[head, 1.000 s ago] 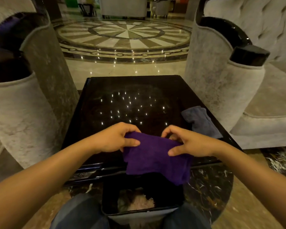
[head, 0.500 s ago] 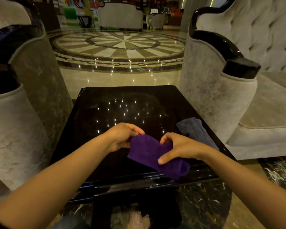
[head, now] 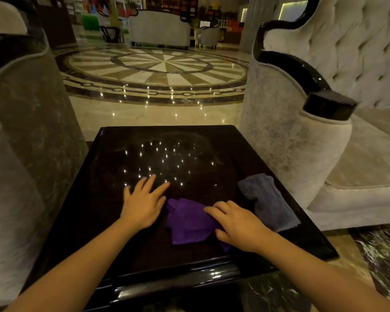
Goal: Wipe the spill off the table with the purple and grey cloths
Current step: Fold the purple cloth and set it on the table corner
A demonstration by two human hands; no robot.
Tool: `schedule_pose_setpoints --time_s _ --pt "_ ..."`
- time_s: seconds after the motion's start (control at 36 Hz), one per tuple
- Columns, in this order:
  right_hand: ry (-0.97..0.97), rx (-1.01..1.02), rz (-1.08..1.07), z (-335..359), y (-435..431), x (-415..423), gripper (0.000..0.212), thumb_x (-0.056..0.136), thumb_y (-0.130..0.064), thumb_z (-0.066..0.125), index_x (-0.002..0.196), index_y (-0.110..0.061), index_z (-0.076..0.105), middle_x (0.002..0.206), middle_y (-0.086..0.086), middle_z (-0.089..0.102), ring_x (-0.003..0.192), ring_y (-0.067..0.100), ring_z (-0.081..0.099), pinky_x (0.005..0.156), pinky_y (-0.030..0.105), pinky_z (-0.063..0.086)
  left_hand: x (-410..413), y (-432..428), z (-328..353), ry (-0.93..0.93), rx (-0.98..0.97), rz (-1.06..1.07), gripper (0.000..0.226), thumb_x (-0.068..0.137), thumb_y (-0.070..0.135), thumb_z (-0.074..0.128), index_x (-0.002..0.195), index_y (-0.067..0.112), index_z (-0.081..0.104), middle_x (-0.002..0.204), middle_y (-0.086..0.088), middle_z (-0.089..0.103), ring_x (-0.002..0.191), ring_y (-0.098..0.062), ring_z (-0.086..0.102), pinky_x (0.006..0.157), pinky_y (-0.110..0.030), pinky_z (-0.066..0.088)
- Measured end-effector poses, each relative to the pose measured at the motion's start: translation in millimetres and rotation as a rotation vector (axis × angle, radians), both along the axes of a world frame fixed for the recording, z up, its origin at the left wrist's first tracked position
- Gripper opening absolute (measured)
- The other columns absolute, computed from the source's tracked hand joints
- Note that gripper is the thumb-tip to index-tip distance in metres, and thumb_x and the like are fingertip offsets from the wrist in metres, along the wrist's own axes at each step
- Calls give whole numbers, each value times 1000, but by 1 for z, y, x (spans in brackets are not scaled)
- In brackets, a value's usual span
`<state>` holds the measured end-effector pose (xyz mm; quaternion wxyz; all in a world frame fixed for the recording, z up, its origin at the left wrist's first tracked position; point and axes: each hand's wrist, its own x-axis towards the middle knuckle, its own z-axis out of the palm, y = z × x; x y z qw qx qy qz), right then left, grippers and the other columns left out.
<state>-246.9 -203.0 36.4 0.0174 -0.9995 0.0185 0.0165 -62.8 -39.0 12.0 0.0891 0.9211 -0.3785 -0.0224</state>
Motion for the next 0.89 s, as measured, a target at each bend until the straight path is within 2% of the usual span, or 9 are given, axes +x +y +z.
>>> schedule_pose_setpoints --time_s 0.06,0.11,0.28,0.44,0.56,0.64,0.72,0.83,0.89 --pt "-11 -25 18 -1 -1 4 58 90 -26 43 141 -28 16 134 10 41 113 27 43 85 37 47 10 5 -9 -1 68 34 49 94 45 22 142 43 10 157 -1 1 143 -24 -2 111 -58 3" --pt "-12 9 24 1 -3 7 58 91 -22 42 141 -33 16 130 11 45 110 27 46 86 40 48 15 5 -14 27 77 50 49 95 45 20 142 42 7 157 -1 1 143 -25 -5 111 -59 0" --pt "-78 319 7 27 -19 22 49 87 -9 47 131 -28 40 134 3 48 115 22 52 95 40 46 21 3 -19 95 52 47 48 94 46 17 142 41 10 157 -2 4 143 -25 -5 112 -56 -1" --pt "-289 114 -188 51 -64 54 42 87 -10 44 126 -24 47 132 8 48 105 35 57 81 48 50 20 4 -17 99 60 38 49 94 46 13 142 40 4 157 -1 0 143 -26 -8 113 -55 -2" --pt "-476 77 -414 55 -101 82 38 88 -6 43 123 -15 51 127 19 50 100 41 56 78 47 49 18 4 -15 100 78 34 49 95 45 13 143 39 3 157 -2 -2 143 -26 -9 112 -56 -3" --pt "-537 54 -545 46 -127 101 35 89 -6 43 123 -9 49 122 26 47 97 45 54 77 49 47 19 4 -14 99 91 31 49 95 44 13 143 38 2 157 -3 -3 142 -26 -11 112 -56 -3" --pt "-486 95 -651 27 -147 120 37 93 -13 42 129 -9 42 126 27 41 104 46 49 86 50 44 19 4 -14 95 89 27 49 95 44 14 143 39 2 157 -2 -3 142 -26 -11 112 -55 -3" --pt "-91 119 -716 -11 -160 136 47 97 -30 32 140 -16 22 145 22 26 128 42 30 103 49 31 18 4 -15 96 89 25 49 95 44 14 143 40 3 157 -1 -3 142 -25 -11 113 -55 -3" --pt "-4 68 -695 -22 -162 136 49 97 -33 26 143 -19 12 150 18 19 135 39 22 107 48 25 17 4 -14 97 90 25 49 95 44 14 143 40 3 157 -1 -3 142 -25 -11 112 -55 -3"
